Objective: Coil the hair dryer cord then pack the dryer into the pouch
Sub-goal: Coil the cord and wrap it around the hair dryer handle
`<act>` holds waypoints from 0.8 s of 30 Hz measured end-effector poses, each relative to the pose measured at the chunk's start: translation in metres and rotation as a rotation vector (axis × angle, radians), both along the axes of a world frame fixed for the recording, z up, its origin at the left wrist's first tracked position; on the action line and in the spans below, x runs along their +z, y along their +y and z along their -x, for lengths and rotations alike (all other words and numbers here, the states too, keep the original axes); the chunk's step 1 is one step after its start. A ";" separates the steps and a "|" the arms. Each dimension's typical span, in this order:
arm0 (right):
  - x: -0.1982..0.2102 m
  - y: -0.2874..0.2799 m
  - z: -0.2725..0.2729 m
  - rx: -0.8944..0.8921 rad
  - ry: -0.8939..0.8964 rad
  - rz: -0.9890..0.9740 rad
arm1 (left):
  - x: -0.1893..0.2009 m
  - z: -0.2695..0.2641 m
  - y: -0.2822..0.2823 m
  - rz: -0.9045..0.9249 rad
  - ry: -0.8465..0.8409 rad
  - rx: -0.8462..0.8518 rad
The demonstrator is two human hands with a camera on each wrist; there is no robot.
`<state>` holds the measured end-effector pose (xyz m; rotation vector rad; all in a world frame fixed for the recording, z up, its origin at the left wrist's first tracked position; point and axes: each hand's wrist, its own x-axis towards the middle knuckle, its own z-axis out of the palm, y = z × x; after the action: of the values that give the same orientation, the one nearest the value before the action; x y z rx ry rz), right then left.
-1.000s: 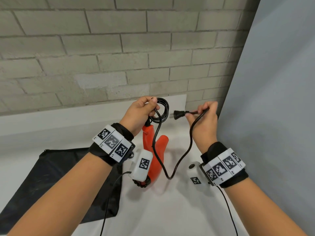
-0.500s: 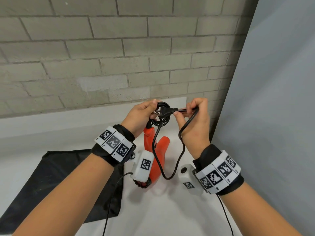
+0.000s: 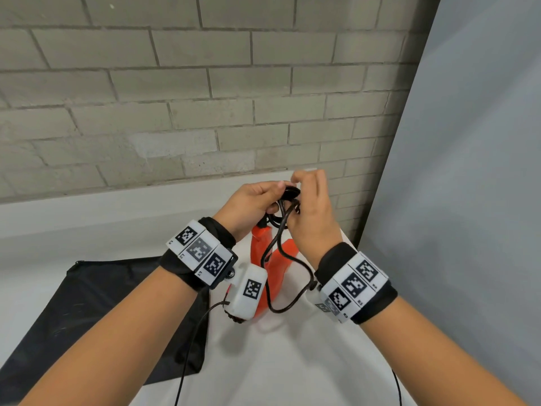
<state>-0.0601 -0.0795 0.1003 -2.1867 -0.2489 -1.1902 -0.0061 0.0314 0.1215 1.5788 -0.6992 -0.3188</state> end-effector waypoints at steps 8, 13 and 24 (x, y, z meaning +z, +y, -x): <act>0.005 -0.015 -0.019 0.277 0.437 -0.175 | 0.003 0.000 0.001 -0.100 -0.134 0.033; -0.020 -0.048 -0.016 0.348 0.486 -0.138 | 0.003 -0.006 0.004 0.013 -0.048 0.106; -0.074 -0.070 -0.012 -0.059 1.281 0.351 | -0.004 -0.017 0.006 0.157 0.071 0.229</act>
<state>-0.0484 -0.1494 0.0261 -2.7924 0.1767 0.4140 0.0107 0.0370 0.1178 1.4734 -0.4718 -0.1457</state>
